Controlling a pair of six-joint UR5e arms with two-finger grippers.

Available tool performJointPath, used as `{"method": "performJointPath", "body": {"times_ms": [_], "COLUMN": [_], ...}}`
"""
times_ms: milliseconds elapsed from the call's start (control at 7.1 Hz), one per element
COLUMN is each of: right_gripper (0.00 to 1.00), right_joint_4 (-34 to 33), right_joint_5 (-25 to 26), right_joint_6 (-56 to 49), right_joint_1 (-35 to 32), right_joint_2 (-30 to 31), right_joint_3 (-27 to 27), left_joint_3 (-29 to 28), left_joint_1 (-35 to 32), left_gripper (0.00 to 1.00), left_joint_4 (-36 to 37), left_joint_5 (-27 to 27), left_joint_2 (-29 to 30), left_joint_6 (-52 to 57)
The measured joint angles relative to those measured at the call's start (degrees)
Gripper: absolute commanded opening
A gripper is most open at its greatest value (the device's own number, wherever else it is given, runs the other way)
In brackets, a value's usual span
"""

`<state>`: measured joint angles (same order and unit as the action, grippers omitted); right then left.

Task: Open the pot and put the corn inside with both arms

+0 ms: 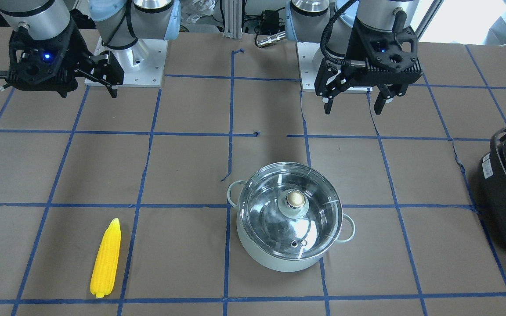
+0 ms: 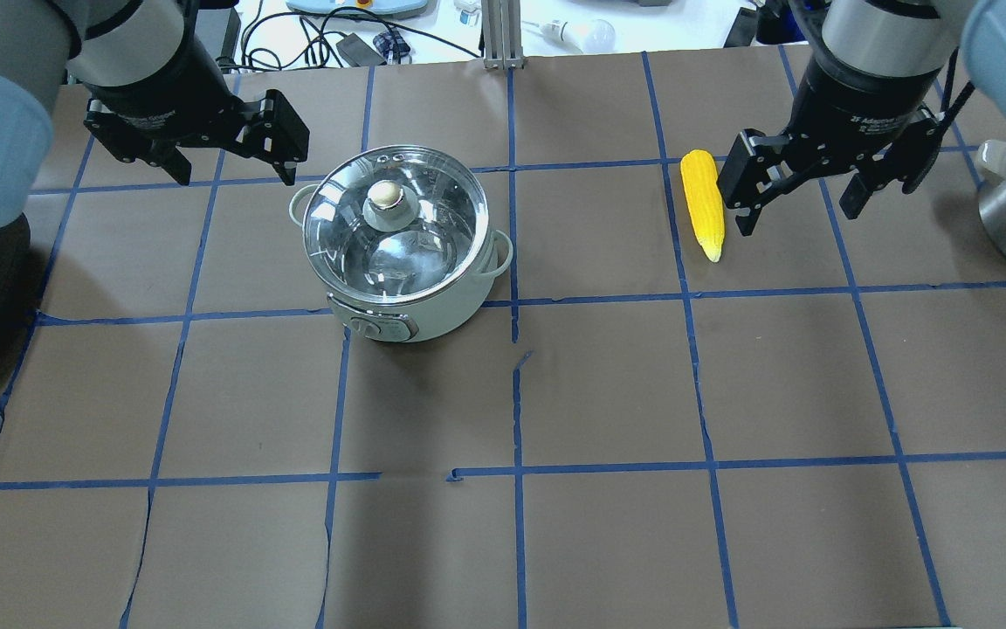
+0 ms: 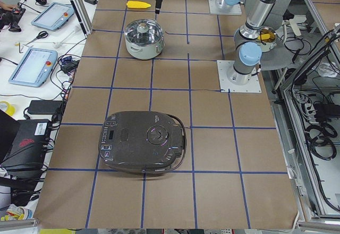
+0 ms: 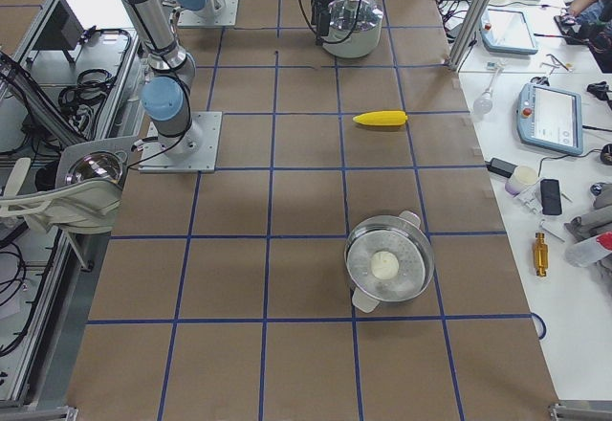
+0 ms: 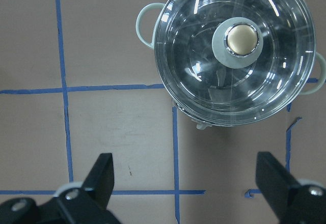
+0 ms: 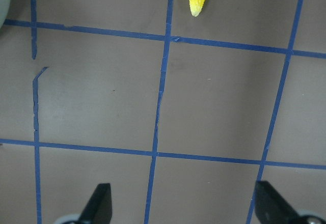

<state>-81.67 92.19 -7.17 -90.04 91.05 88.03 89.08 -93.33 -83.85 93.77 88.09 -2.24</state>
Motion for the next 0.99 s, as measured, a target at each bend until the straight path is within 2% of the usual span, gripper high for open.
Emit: {"method": "performJointPath", "body": {"times_ms": [986], "right_gripper": [1.00], "right_joint_4": [-2.29], "right_joint_5": [0.89], "right_joint_6": [2.98], "right_joint_1": [-0.11], "right_joint_2": [-0.14], "right_joint_3": [-0.13], "left_joint_3": [0.43], "left_joint_1": [-0.03], "left_gripper": [1.00], "left_joint_4": [0.00], "left_joint_5": [-0.14], "left_joint_2": [0.09], "left_joint_6": [-0.21]}}
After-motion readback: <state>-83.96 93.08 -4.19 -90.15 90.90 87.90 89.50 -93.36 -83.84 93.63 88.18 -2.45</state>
